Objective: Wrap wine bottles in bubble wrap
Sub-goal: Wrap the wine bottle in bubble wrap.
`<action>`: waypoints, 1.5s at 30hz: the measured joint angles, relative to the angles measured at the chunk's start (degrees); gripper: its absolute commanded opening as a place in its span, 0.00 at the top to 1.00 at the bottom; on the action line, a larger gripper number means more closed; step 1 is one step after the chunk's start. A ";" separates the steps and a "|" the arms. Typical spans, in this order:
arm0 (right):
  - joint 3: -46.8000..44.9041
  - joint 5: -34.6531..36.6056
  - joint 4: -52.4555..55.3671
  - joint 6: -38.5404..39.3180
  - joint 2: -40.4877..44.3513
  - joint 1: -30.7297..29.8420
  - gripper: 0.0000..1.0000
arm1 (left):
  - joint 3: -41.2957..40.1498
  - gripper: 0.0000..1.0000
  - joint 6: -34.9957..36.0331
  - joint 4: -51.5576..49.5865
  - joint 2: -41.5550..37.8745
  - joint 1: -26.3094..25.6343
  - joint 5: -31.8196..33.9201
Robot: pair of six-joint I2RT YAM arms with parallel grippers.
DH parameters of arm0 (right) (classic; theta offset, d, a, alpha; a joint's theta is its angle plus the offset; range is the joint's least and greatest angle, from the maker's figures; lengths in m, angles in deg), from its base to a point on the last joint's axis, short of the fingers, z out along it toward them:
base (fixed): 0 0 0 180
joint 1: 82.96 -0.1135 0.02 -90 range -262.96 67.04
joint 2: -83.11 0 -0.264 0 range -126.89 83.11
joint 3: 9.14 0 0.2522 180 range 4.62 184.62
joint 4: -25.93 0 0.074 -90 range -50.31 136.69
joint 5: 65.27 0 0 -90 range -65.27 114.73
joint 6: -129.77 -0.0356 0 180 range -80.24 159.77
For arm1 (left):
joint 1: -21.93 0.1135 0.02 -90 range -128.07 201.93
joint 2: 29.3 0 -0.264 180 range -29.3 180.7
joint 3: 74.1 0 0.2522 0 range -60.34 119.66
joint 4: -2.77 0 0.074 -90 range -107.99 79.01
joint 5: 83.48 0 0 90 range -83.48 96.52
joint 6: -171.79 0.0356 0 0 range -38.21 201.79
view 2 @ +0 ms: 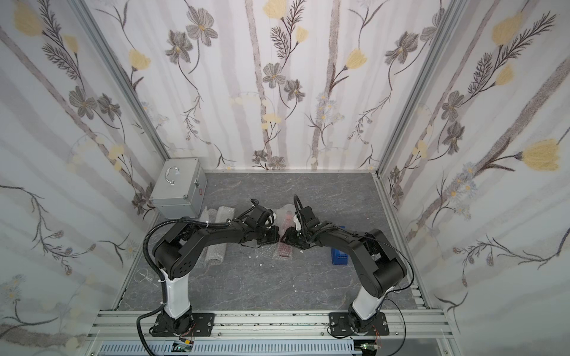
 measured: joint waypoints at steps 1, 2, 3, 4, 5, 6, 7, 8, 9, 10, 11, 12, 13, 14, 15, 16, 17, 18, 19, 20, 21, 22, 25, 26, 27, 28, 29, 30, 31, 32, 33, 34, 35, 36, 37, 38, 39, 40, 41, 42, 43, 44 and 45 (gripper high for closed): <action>0.00 0.00 0.02 0.00 0.00 0.02 0.50 | 0.09 1.00 -0.09 0.02 0.07 0.00 -0.02; 0.02 0.02 0.02 0.00 0.00 0.04 0.50 | 0.09 0.99 -0.24 0.04 0.09 0.00 -0.04; 0.00 0.07 0.04 0.00 0.02 0.04 0.50 | 0.07 0.98 -0.42 0.07 0.09 0.00 -0.02; 0.00 0.07 0.04 0.00 0.02 0.04 0.50 | 0.02 0.96 -0.46 0.15 0.04 0.00 -0.02; 0.00 0.09 0.04 0.00 0.02 0.04 0.50 | -0.09 0.93 -0.61 0.22 -0.09 0.00 0.09; 0.00 0.11 0.04 0.00 0.02 0.04 0.50 | -0.17 0.90 -0.68 0.24 -0.26 -0.02 0.13; 0.00 0.11 0.04 0.02 0.02 0.04 0.50 | -0.20 0.87 -0.66 0.13 -0.48 -0.09 0.35; -0.02 0.11 0.02 0.04 0.02 0.04 0.50 | -0.20 0.85 -0.59 -0.35 -0.90 -0.13 0.79; -0.11 0.07 -0.04 0.04 0.04 0.04 0.50 | -0.15 0.82 -0.42 -1.42 -1.53 -0.13 1.53; -0.15 0.04 -0.15 0.09 0.04 0.04 0.50 | -0.02 0.81 -0.33 -2.60 -2.21 -0.11 2.10; -0.22 0.00 -0.26 0.09 0.04 0.04 0.50 | 0.22 0.80 0.13 -4.09 -3.13 -0.07 2.75; -0.28 -0.02 -0.37 0.09 0.04 0.04 0.50 | 0.37 0.80 0.35 -5.27 -4.20 0.02 3.32; -0.33 -0.02 -0.44 0.09 0.07 0.04 0.50 | 0.42 0.80 0.72 -5.86 -5.07 0.24 3.52; -0.37 -0.04 -0.59 0.11 0.07 0.04 0.50 | 0.42 0.79 1.57 -6.01 -6.16 0.55 3.61; -0.39 -0.07 -0.61 0.20 0.07 0.04 0.50 | 0.39 0.79 1.57 -6.12 -7.02 0.83 3.78; -0.42 -0.07 -0.63 0.22 0.07 0.04 0.50 | 0.24 0.78 1.66 -6.08 -7.61 1.07 3.78; -0.44 -0.09 -0.68 0.24 0.07 0.04 0.50 | -0.22 0.78 2.14 -6.08 -8.31 1.36 4.28; -0.44 -0.09 -0.72 0.24 0.07 0.04 0.50 | -0.90 0.77 2.86 -6.19 -8.96 1.66 4.87; -0.42 -0.09 -0.72 0.24 0.07 0.04 0.50 | -1.55 0.77 2.89 -6.36 -9.46 2.01 5.27; -0.42 -0.09 -0.72 0.26 0.09 0.04 0.50 | -2.19 0.76 2.95 -6.62 -9.86 2.47 5.64; -0.42 -0.09 -0.70 0.26 0.11 0.04 0.50 | -2.78 0.76 3.08 -6.82 -10.21 2.95 6.36; -0.39 -0.09 -0.68 0.26 0.13 0.04 0.50 | -3.23 0.75 3.10 -6.91 -10.51 3.43 6.84; -0.35 -0.02 -0.61 0.28 0.22 0.04 0.50 | -3.89 0.67 3.48 -7.08 -11.23 5.27 8.48; -0.35 -0.02 -0.59 0.31 0.24 0.04 0.50 | -3.93 0.62 3.54 -7.10 -11.39 5.95 9.22; -0.33 0.00 -0.57 0.31 0.26 0.04 0.50 | -4.00 0.60 3.61 -7.10 -11.45 6.54 9.77; -0.33 0.00 -0.52 0.33 0.26 0.02 0.50 | -4.09 0.59 3.72 -7.10 -11.45 6.95 10.19; -0.31 0.02 -0.50 0.39 0.26 0.02 0.50 | -4.15 0.58 3.72 -7.13 -11.45 7.52 10.69; -0.28 0.02 -0.46 0.44 0.26 0.02 0.50 | -4.22 0.58 3.74 -7.10 -11.41 7.91 11.06; -0.22 0.04 -0.37 0.44 0.26 0.02 0.50 | -4.28 0.58 3.80 -7.04 -11.26 8.24 11.58; -0.17 0.07 -0.26 0.46 0.26 0.02 0.50 | -4.35 0.58 4.15 -6.80 -10.84 8.52 11.98; -0.07 0.15 -0.11 0.46 0.26 0.02 0.50 | -4.39 0.58 4.13 -6.67 -10.29 8.79 12.07; 0.00 0.20 0.00 0.48 0.26 0.02 0.50 | -4.44 0.58 4.13 -6.58 -9.68 9.05 12.07; 0.07 0.22 0.11 0.48 0.26 0.02 0.50 | -4.44 0.58 4.11 -6.43 -8.90 9.31 12.00; 0.11 0.22 0.22 0.48 0.24 0.02 0.50 | -4.39 0.58 4.09 -6.14 -8.02 9.55 12.00; 0.17 0.26 0.31 0.50 0.24 0.02 0.50 | -4.26 0.58 3.96 -5.42 -7.34 9.68 11.34; 0.24 0.24 0.46 0.52 0.22 0.02 0.50 | -3.82 0.59 3.85 -4.63 -6.69 9.84 10.75; 0.31 0.24 0.52 0.57 0.17 0.02 0.50 | -3.54 0.62 3.63 -3.54 -6.08 9.88 10.49; 0.35 0.24 0.59 0.61 0.15 0.02 0.50 | -3.28 0.65 3.32 -2.84 -5.55 9.86 10.05; 0.35 0.22 0.61 0.63 0.13 0.02 0.50 | -3.13 0.69 3.02 -2.16 -5.16 9.79 9.40; 0.35 0.22 0.61 0.63 0.13 0.02 0.50 | -3.10 0.73 2.80 -1.75 -4.94 9.79 8.83; 0.35 0.22 0.63 0.63 0.13 0.02 0.50 | -3.10 0.77 2.60 -1.79 -4.87 9.79 8.63; 0.35 0.22 0.63 0.63 0.13 0.02 0.50 | -3.15 0.81 2.49 -1.92 -4.87 9.79 8.52; 0.35 0.22 0.63 0.63 0.13 0.02 0.50 | -3.28 0.85 2.32 -1.99 -4.90 9.79 8.17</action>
